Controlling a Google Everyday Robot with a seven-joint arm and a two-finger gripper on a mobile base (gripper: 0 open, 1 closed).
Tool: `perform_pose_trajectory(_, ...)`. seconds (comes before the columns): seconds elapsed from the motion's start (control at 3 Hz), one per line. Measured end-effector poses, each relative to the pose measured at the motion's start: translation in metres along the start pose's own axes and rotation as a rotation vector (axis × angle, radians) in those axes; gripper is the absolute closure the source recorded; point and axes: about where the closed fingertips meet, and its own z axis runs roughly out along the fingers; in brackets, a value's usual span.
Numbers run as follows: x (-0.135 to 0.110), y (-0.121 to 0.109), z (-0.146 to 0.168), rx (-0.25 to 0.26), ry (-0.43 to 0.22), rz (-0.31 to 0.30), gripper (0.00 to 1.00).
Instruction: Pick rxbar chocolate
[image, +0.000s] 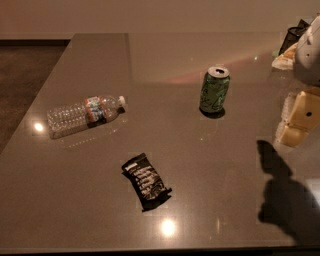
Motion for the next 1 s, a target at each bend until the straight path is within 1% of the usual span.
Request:
perform_pose_trajectory(0.33,0.000,0.000,0.000,0.000,0.000,0.000,0.00)
perform_pose_trajectory(0.67,-0.014,0.011,0.008,-0.006,-0.001,-0.003,0.00)
perform_pose_trajectory(1.0,-0.034,0.028,0.029,-0.009,0.001,0.010,0.00)
